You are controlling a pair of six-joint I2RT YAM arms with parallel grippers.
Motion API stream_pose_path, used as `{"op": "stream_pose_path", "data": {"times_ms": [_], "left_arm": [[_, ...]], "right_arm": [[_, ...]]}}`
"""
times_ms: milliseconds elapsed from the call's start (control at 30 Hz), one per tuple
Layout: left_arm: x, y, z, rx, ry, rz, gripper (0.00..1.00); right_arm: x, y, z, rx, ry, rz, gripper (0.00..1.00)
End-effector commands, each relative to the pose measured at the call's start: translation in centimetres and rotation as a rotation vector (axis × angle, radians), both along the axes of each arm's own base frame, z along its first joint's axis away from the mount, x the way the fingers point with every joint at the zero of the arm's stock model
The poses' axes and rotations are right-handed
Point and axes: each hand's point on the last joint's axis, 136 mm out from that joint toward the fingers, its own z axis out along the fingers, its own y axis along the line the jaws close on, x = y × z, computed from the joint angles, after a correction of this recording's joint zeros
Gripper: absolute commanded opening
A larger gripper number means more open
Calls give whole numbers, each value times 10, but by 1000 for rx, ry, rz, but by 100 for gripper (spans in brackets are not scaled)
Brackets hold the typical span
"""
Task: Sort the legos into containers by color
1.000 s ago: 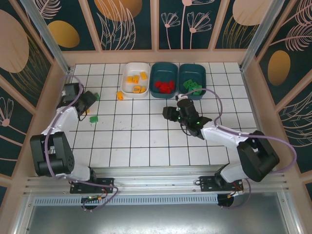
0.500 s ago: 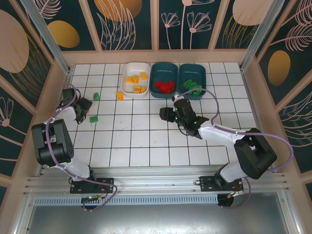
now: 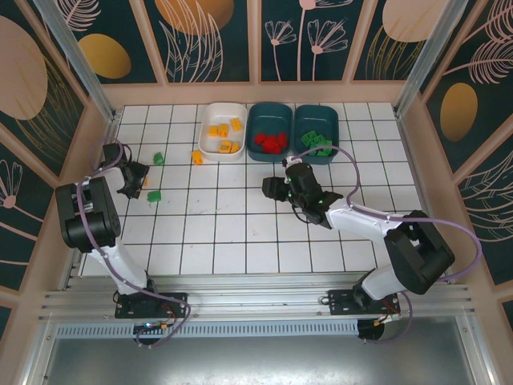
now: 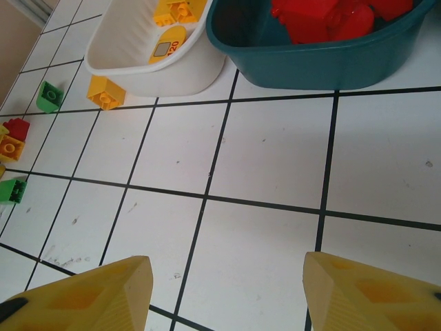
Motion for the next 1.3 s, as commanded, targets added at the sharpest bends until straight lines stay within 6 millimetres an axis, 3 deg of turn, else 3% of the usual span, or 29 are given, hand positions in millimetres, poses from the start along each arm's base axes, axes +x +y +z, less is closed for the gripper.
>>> {"op": "stream_pose_path", "data": {"times_ms": [0,233,400,667,800,900,1033,1267], "left_arm": [[9,8,3,-9,-24,36,64],[-1,2,3,-21,-38,15,39],[-15,-9,7,-38,-54,-19,29],[-31,-31,44,-74,-159,-85,26],[-29,-46,66,-74,-215,-130,25],[-15,-69,86,-66,-255,-203,25],[28,-119,107,-81,-301,-382,25],[98,-203,96,-100,-283,-616,24]], "right_arm": [[2,0,12,4,-41,-5,60],[2,2,15,9,-44,-5,59],[4,8,16,11,-44,6,59],[6,11,16,14,-49,5,59],[9,11,18,7,-59,2,59],[10,8,20,6,-64,-6,59],[12,1,21,7,-64,-23,59],[11,-22,18,-3,-53,-69,59]]}}
